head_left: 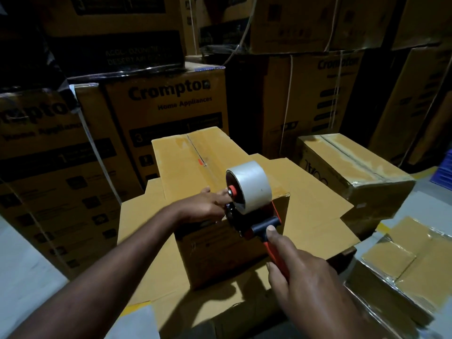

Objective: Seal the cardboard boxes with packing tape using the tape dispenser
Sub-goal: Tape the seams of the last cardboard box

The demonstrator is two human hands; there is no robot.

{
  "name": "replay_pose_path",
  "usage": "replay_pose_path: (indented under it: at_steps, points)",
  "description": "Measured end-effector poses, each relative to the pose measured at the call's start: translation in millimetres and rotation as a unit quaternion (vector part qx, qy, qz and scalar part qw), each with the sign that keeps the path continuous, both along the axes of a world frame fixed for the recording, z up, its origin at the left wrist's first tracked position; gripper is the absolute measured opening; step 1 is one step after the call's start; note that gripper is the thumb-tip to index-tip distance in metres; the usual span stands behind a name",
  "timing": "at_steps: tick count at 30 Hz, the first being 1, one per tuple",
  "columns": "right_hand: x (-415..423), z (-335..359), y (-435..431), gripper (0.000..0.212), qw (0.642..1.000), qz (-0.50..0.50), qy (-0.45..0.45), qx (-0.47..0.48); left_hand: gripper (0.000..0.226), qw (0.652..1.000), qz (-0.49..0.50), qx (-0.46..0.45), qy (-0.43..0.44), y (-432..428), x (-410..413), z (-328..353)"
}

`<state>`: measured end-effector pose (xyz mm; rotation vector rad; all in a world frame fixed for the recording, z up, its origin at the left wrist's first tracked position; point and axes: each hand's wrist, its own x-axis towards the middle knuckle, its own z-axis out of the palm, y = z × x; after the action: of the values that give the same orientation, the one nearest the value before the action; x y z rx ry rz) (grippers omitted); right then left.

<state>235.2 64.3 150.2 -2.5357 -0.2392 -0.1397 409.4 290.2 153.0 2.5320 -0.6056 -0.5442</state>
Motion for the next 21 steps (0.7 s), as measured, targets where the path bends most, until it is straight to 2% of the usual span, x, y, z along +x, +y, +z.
replay_pose_path:
  at_steps: [2,4,6,12,21]
  points:
    - [-1.3,-7.3,1.3,0.068,1.0,-0.002,-0.008,0.01,0.058,0.992,-0.043,0.109,-0.046,2.3,-3.9,-7.4]
    - [-0.9,-15.4,3.6,0.068,1.0,0.0,-0.023,0.014,0.067,0.978,-0.036,0.165,-0.119,1.5,0.0,-18.3]
    - [0.3,-23.8,4.8,0.068,0.999,0.006,-0.037,0.018,0.061,0.974,-0.019,0.165,-0.154,1.7,1.7,-25.5]
    - [-6.5,-46.4,1.7,0.068,0.998,0.011,-0.027,0.052,0.046,0.98,0.008,0.139,-0.139,0.1,-9.9,-23.4]
    - [-27.2,-64.9,-11.1,0.07,0.998,-0.009,-0.018,0.057,0.065,0.983,-0.017,0.139,-0.115,-6.3,-7.2,-28.2]
